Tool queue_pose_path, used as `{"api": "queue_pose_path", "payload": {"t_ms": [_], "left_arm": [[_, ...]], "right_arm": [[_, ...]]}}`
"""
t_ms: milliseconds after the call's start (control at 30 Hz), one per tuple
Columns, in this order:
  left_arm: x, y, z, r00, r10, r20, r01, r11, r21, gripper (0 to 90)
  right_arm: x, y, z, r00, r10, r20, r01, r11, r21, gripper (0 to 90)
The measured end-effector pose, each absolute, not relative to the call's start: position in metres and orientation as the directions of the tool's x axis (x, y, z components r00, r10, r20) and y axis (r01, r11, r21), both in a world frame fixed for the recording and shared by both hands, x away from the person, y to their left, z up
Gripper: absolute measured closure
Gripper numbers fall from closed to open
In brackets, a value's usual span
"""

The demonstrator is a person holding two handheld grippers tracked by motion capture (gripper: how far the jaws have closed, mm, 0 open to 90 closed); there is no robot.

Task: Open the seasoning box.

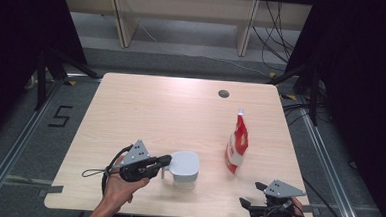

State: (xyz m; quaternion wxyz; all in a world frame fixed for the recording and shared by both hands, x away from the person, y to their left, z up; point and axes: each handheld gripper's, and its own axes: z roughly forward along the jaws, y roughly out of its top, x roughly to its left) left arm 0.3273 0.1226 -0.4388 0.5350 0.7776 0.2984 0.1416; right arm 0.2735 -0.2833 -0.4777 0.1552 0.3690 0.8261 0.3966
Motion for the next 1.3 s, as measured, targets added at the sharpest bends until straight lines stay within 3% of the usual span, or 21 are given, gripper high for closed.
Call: {"api": "queue_pose_path", "payload": {"t_ms": [333,767,867,1067,1300], "left_arm": [[0.329,0.125,-0.440,0.772,0.623,-0.124,0.332,-0.229,0.915,85.8],[0.328,0.124,-0.440,0.775,0.625,-0.094,0.310,-0.247,0.918,86.4],[0.328,0.123,-0.440,0.775,0.625,-0.088,0.307,-0.251,0.918,86.5],[0.327,0.123,-0.439,0.772,0.632,-0.072,0.301,-0.263,0.917,87.4],[0.326,0.123,-0.440,0.768,0.637,-0.066,0.300,-0.266,0.916,88.1]], "right_arm": [[0.272,-0.280,-0.476,-0.689,0.724,0.024,0.463,0.415,0.783,32.1],[0.270,-0.266,-0.470,-0.714,0.699,0.046,0.449,0.407,0.795,51.2],[0.273,-0.264,-0.468,-0.736,0.677,0.001,0.383,0.416,0.825,57.9],[0.273,-0.252,-0.464,-0.758,0.653,-0.006,0.348,0.412,0.842,67.3],[0.276,-0.238,-0.462,-0.777,0.629,-0.033,0.314,0.433,0.845,72.2]]}}
